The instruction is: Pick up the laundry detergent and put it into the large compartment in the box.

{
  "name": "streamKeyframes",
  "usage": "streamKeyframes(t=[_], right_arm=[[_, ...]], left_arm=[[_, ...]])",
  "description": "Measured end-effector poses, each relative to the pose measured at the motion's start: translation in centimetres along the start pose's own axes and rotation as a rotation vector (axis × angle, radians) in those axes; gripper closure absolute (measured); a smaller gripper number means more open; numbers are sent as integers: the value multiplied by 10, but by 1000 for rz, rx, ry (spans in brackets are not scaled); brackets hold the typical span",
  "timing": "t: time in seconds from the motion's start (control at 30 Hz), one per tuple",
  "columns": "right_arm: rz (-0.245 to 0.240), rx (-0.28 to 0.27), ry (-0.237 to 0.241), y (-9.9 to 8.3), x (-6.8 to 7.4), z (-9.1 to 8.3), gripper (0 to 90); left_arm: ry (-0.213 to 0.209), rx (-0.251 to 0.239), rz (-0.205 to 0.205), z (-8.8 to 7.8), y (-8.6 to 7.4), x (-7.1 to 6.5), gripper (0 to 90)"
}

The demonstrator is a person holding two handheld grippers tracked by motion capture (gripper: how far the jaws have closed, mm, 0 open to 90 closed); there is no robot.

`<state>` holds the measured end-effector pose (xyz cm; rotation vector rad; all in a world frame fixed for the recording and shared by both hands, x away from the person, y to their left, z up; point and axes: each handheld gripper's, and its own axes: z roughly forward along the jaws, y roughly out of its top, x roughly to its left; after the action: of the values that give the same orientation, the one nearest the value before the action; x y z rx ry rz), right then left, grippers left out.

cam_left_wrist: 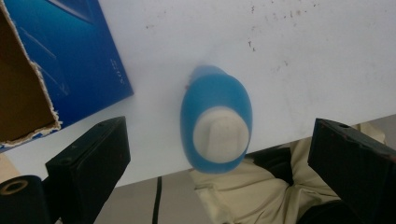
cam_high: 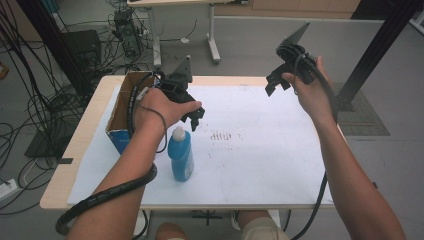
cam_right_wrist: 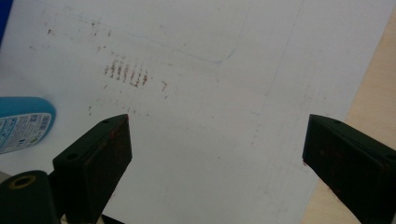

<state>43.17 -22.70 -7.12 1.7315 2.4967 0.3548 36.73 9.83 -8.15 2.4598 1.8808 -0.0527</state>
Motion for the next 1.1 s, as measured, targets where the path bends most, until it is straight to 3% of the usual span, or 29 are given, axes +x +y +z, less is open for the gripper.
streamKeyframes(t=[0.6,1.1], right_arm=[[6,6,1,-2,-2,1,80],[10,7,3,-3,-5,2,80]], left_arm=[[-10,13,8,30,0,-2,62],[8,17,6,49,-2,-4,61]])
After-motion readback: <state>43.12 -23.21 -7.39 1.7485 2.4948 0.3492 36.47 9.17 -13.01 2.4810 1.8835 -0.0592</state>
